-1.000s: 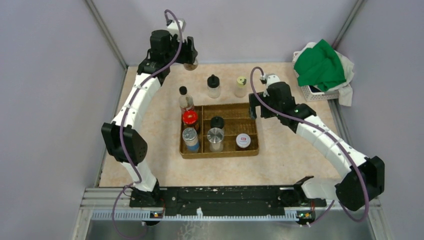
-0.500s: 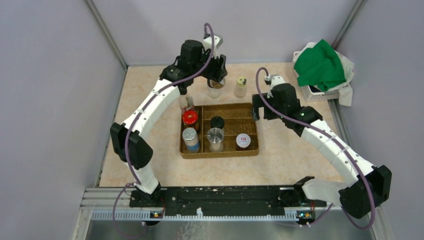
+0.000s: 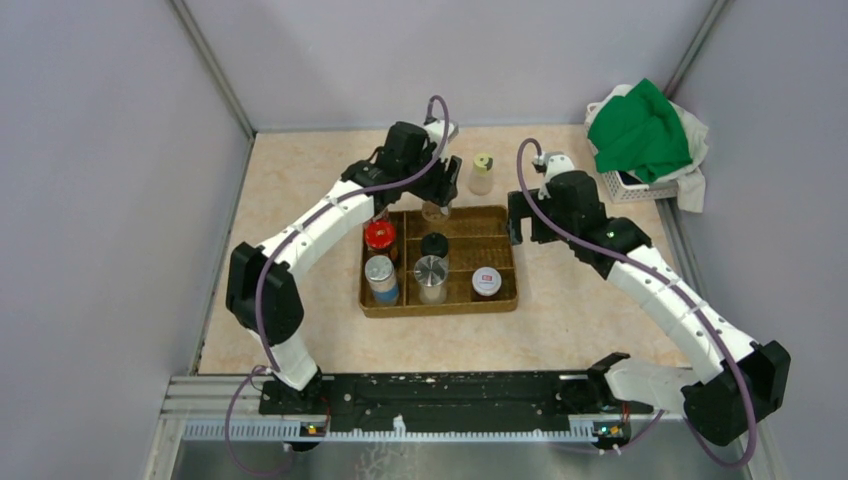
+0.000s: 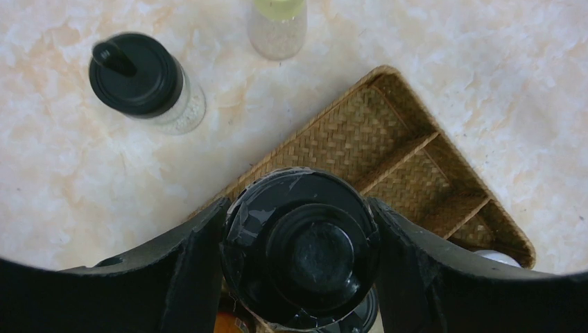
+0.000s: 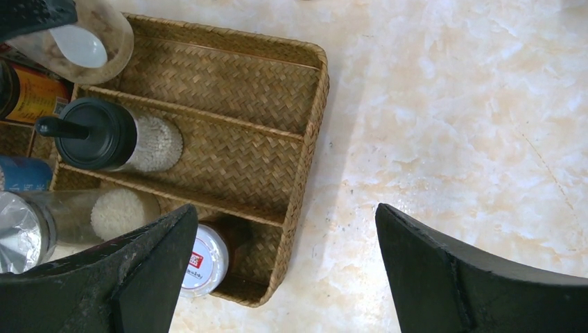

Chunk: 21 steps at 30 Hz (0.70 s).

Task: Organize the condiment bottles
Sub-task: Place the bottle in the storage box.

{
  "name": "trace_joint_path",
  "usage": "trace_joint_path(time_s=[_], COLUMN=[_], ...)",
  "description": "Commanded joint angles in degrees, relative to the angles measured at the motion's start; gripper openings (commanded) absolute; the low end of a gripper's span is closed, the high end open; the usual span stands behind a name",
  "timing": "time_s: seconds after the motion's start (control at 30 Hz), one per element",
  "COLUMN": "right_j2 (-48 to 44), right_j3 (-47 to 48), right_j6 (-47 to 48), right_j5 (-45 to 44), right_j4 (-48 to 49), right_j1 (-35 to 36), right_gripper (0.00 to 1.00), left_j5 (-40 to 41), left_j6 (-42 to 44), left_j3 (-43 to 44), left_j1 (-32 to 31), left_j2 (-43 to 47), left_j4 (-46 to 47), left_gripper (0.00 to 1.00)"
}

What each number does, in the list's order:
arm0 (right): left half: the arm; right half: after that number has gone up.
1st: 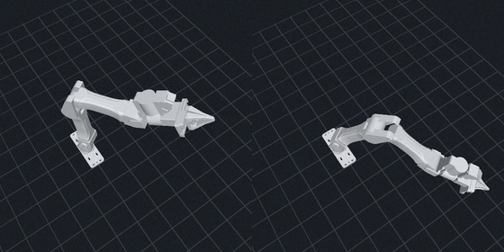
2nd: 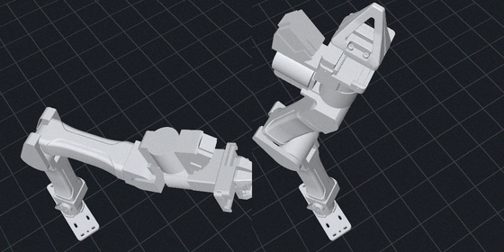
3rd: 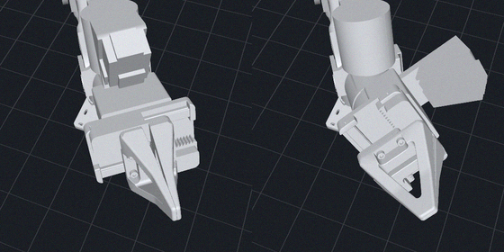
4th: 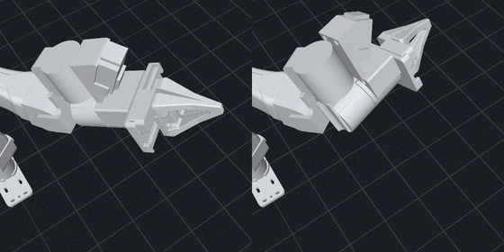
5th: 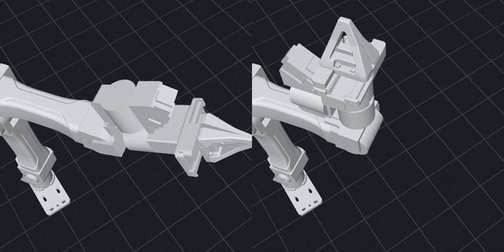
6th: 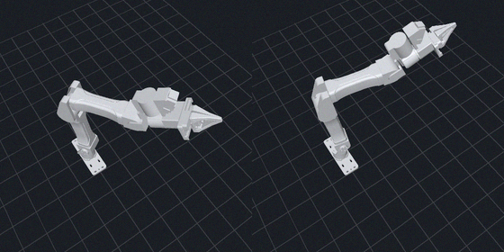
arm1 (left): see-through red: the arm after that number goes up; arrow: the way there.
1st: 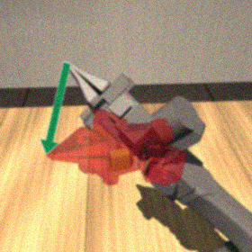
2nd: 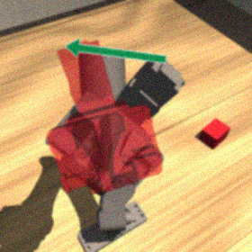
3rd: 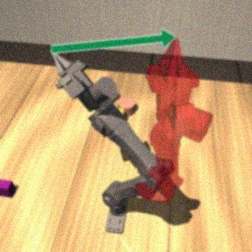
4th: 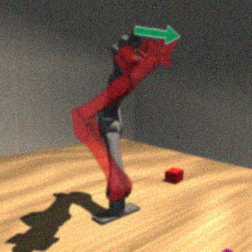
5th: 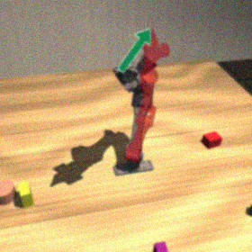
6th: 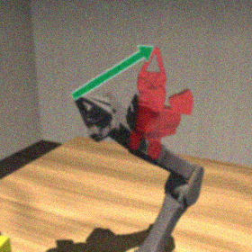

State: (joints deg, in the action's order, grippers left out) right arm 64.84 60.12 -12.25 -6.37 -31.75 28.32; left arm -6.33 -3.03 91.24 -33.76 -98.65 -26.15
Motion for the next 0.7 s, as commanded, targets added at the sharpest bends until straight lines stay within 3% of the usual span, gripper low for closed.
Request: trace_joint_path(time_s=[0.0,0.67], right_j2=[-2.06,-1.23], right_j3=[-0.42,-0.67], right_j6=[-0.82,-0.93], right_j5=[-0.14,0.41], right_j4=[0.54,0.46], right_j1=[-0.1,-0.1], right_gripper=[0.98,0.98], left_j5=[0.73,-0.62], left_j6=[-1.84,-4.0], left_j3=[-3.16,-15.19], left_j1=[-0.08,-0.2], left_j2=[4.18,2.04], left_j4=[7.08,19.76], left_gripper=[0.55,0.54])
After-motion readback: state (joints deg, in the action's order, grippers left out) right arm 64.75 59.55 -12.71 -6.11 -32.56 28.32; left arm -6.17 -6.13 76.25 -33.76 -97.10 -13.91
